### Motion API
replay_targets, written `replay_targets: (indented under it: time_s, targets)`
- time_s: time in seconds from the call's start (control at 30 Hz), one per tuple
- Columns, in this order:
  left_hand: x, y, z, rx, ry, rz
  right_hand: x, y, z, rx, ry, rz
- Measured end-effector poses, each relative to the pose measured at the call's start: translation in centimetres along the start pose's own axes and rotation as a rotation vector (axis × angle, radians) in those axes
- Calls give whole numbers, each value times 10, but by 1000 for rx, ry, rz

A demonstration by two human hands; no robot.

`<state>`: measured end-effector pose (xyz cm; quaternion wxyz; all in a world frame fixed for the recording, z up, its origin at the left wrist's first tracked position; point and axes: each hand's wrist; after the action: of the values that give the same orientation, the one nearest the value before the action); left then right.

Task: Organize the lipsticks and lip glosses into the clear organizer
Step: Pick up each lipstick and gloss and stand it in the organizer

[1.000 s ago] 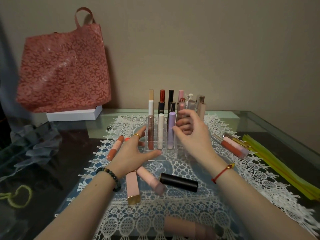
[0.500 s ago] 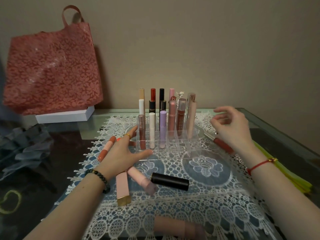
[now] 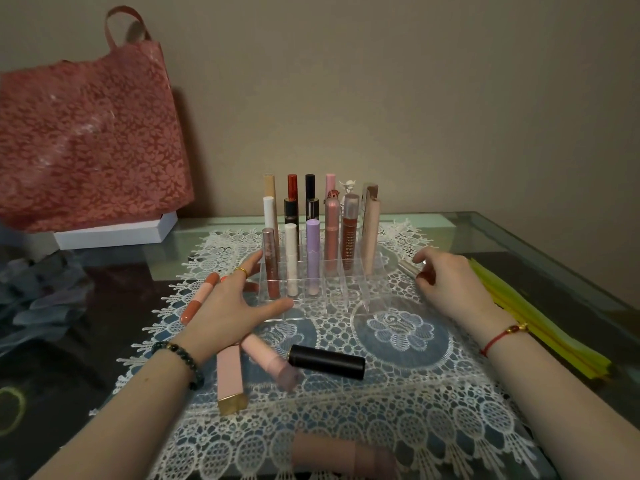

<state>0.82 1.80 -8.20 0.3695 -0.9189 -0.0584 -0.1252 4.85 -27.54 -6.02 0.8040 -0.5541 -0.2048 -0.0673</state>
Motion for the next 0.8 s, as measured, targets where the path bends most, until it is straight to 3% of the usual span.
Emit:
replay_targets:
  time_s: [0.2,0.43,0.8]
  targets:
    - [-1,1,-1,9,12,-19,2,6,6,-117,20,33]
    - [-1,1,-1,23,13,-17,1,4,8,-62,39,4]
    - [-2,-1,-4,-34,18,10,-1,-20,8,538,114,-346]
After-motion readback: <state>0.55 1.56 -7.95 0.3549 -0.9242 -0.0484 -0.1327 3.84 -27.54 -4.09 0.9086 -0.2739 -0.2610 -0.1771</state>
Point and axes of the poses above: each hand's wrist, its own x-axis towards the middle knuckle, its own y-axis out of the palm, z = x × y, and after that the axes turned 2 degrees about -y, right-handed
